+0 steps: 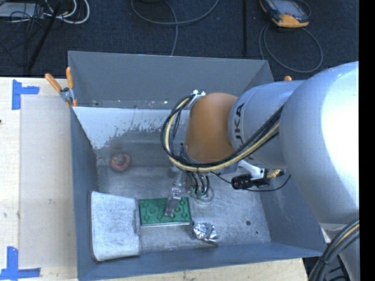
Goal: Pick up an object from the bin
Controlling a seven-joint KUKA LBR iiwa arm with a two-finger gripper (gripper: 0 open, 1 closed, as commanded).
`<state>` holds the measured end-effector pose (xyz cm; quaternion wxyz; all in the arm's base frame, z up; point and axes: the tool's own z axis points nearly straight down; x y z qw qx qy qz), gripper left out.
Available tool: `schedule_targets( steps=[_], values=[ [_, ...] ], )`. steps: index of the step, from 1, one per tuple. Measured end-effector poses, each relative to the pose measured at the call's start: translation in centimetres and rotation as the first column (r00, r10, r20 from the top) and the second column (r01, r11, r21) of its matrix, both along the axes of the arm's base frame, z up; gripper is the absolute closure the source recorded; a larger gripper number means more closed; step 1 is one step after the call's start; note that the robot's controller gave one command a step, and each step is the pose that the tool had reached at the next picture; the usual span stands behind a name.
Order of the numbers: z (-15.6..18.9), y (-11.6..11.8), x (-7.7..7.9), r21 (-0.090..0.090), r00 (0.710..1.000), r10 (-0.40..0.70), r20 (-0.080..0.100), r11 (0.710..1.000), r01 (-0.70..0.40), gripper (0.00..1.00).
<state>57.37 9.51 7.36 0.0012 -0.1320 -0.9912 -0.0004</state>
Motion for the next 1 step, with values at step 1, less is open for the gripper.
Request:
schedule_targets(
  steps=[1],
  values=[
    [0.42,0.3,-0.02,0.005,1.0,0.0,-0.006,1.0,0.0,1.0]
  ],
)
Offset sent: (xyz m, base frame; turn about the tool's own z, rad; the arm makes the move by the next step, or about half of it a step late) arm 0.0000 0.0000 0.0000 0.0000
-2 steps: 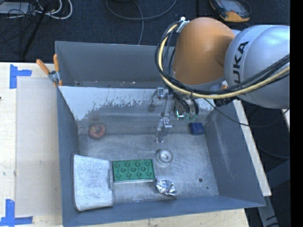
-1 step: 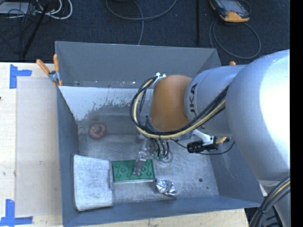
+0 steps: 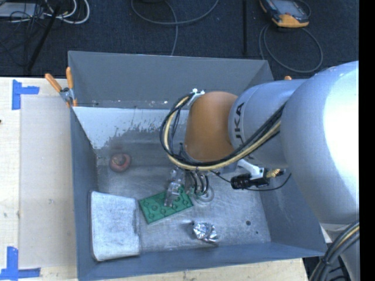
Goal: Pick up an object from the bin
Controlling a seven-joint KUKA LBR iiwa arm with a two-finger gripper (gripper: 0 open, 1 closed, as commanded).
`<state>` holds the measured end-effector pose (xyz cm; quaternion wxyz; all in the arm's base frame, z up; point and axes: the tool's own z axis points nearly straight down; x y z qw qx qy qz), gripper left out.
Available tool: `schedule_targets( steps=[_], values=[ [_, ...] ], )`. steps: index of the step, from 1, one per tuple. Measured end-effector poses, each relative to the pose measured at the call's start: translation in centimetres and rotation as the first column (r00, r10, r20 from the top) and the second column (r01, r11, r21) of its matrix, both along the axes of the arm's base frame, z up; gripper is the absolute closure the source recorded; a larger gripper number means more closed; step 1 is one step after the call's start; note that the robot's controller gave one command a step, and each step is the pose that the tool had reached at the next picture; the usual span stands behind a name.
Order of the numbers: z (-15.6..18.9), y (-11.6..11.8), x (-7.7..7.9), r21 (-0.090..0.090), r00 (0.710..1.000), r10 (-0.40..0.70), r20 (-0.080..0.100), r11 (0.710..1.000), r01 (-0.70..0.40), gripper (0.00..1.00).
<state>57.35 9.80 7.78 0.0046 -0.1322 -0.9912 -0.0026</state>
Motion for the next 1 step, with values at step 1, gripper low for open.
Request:
schedule_targets(
  steps=[1],
  values=[
    [17.22,0.89,1.0,-0.007,0.988,0.156,0.018,0.988,-0.156,1.0]
  ],
)
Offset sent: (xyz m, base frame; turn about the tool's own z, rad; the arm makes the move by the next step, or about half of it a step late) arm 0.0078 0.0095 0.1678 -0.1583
